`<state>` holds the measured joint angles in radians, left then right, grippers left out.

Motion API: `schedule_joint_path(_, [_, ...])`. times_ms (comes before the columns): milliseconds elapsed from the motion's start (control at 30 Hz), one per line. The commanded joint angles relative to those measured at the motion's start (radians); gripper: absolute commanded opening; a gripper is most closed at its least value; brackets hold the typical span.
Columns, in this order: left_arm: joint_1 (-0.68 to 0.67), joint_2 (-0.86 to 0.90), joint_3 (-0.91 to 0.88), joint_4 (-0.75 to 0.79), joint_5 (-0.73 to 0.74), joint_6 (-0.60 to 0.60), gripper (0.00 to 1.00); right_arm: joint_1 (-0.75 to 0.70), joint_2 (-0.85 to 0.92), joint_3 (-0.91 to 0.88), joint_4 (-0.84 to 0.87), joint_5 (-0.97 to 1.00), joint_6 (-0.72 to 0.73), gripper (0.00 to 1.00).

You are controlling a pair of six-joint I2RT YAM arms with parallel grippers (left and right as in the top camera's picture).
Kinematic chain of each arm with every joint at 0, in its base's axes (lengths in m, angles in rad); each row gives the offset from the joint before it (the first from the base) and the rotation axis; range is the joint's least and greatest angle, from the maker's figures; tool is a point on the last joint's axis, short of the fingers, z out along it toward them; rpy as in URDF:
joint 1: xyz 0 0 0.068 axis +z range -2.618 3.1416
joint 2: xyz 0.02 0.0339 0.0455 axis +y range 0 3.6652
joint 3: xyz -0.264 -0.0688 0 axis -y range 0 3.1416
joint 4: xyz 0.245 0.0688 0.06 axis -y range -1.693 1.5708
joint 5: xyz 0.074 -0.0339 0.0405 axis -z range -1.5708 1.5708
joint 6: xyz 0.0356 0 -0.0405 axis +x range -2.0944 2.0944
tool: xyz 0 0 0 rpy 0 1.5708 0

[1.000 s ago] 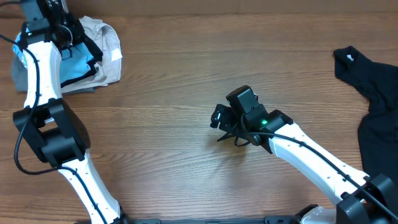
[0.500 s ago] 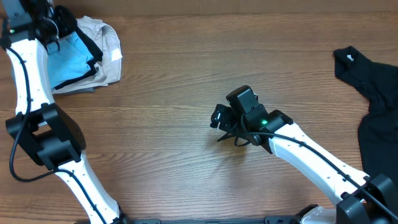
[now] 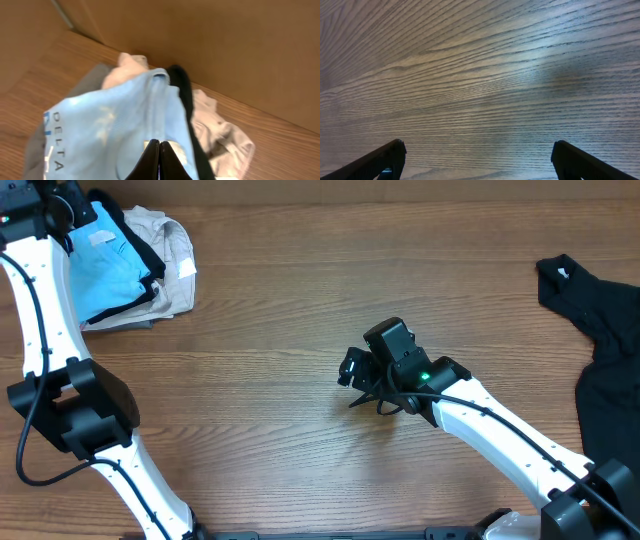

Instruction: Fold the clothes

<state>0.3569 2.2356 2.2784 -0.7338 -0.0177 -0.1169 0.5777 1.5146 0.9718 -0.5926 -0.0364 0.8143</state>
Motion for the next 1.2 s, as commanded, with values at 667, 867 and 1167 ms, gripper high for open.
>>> schedule_joint_path(667, [-0.049, 0.089, 0.020, 0.020, 0.050, -0.102, 0.15, 0.006, -0.003, -0.004, 0.006, 0.008, -0.007, 0.98])
schedule_joint_path(867, [-0.069, -0.086, 0.022, -0.014, 0.148, -0.187, 0.55, 0.006, -0.008, -0.004, 0.005, 0.017, -0.003, 1.00])
schedule_joint_path(1167, [-0.071, -0.349, 0.022, -0.213, 0.401, -0.328, 1.00, 0.006, -0.257, 0.012, -0.128, 0.016, -0.002, 1.00])
